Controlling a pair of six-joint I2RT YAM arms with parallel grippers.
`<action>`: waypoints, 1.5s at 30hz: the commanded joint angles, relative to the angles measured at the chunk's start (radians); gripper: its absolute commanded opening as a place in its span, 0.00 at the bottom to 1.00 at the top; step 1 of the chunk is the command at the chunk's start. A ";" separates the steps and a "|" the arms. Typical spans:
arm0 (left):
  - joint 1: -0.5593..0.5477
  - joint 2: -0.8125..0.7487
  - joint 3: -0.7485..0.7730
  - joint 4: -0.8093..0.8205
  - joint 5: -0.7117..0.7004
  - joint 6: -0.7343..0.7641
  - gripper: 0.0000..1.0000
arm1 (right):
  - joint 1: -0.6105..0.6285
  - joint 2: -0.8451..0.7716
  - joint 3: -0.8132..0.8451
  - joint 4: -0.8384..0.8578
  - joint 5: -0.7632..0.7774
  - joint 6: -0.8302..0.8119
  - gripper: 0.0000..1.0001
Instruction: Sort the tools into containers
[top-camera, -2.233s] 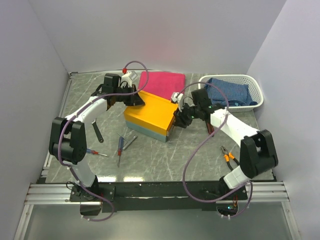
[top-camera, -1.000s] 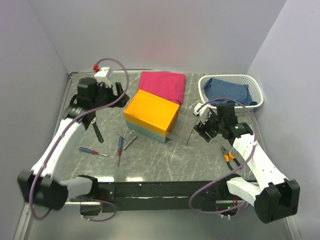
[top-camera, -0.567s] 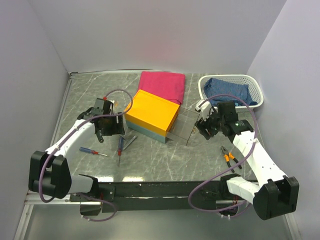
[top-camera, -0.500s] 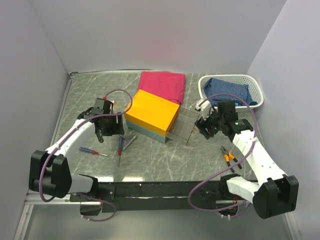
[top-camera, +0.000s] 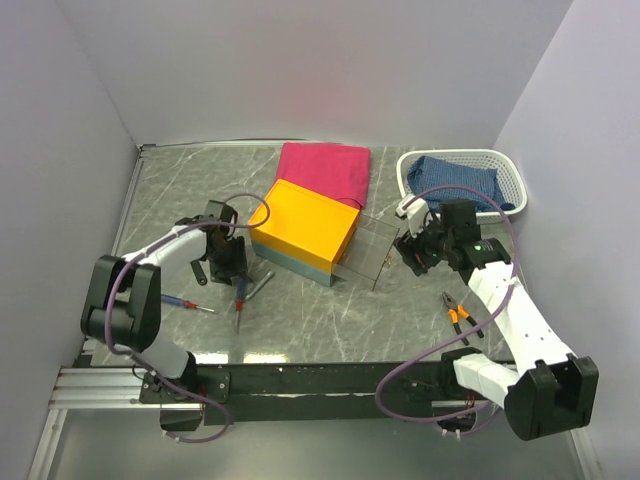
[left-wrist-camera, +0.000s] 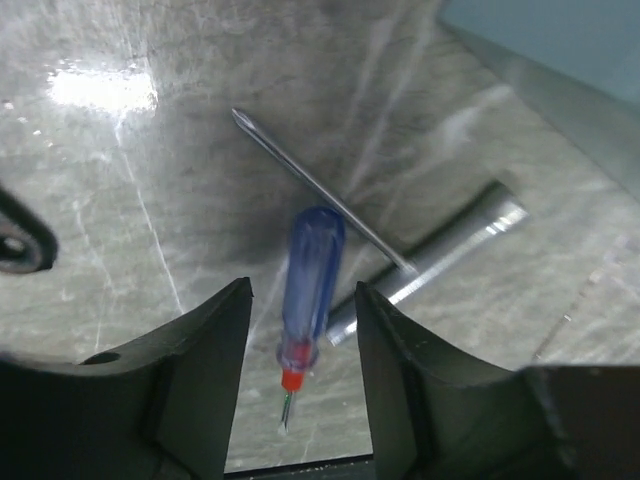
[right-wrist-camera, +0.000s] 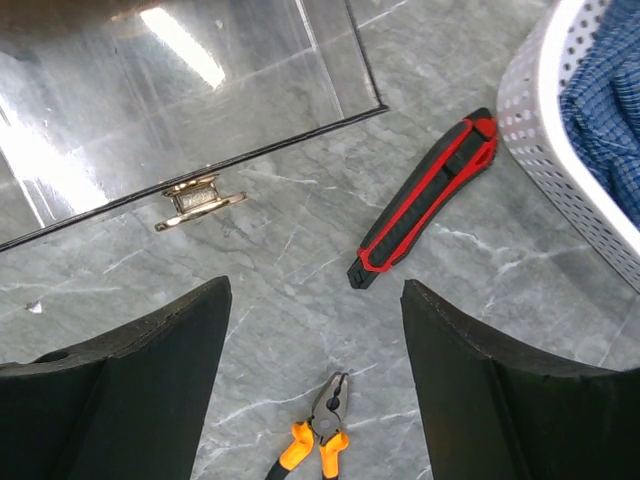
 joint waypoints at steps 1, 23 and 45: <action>0.007 0.068 -0.012 0.032 0.000 -0.021 0.50 | -0.015 -0.060 0.015 0.028 -0.006 0.036 0.76; -0.061 -0.063 0.585 0.277 0.443 -0.002 0.01 | -0.051 -0.005 -0.004 0.154 -0.011 0.177 0.76; -0.402 0.343 0.791 0.487 0.445 -0.125 0.01 | -0.055 -0.103 -0.112 0.169 -0.020 0.185 0.76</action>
